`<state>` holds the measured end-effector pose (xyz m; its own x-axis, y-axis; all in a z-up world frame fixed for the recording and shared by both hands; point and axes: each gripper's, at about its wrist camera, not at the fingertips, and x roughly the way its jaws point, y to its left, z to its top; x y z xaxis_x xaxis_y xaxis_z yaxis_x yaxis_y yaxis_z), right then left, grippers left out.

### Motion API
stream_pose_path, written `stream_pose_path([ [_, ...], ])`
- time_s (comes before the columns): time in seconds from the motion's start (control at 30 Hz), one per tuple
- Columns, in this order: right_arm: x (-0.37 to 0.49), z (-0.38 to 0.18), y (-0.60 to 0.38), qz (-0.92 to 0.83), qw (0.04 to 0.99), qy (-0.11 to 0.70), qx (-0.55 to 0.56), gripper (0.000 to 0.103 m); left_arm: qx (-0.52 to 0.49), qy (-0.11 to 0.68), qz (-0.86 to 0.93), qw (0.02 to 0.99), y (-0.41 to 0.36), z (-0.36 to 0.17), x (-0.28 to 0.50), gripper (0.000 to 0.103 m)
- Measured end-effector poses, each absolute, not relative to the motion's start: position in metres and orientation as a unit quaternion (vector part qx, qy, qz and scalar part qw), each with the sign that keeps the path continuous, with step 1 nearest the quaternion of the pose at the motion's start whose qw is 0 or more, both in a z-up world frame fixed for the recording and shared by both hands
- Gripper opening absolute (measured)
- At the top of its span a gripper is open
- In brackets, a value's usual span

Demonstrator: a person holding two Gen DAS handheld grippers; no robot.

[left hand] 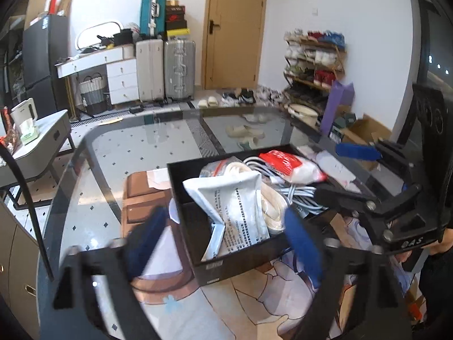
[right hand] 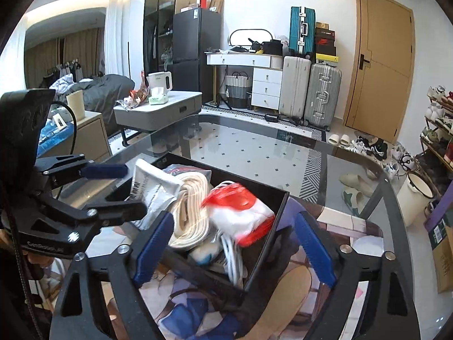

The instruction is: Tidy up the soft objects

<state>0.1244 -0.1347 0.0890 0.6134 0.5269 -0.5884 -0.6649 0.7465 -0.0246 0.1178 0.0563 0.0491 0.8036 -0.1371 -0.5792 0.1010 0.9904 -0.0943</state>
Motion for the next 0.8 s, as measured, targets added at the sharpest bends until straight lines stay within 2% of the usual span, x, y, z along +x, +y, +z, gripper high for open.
stream_pose_path([
  [0.03, 0.121, 0.09, -0.137, 0.334, 0.892, 0.282, -0.118, 0.1, -0.033, 0.299, -0.059, 0.952, 0.058, 0.049, 0.112, 0.099],
  [0.1, 0.114, 0.09, -0.141, 0.33, 0.897, 0.274, -0.111, 0.102, -0.035, 0.289, -0.048, 0.955, 0.059, 0.049, 0.105, 0.103],
  [0.4, 0.095, 0.079, -0.153, 0.323, 0.908, 0.258, -0.066, 0.102, -0.033, 0.254, -0.007, 0.967, 0.063, 0.035, 0.08, 0.103],
  [0.8, 0.085, 0.068, -0.16, 0.321, 0.915, 0.235, -0.061, 0.102, -0.043, 0.241, 0.017, 0.969, 0.067, 0.026, 0.085, 0.103],
])
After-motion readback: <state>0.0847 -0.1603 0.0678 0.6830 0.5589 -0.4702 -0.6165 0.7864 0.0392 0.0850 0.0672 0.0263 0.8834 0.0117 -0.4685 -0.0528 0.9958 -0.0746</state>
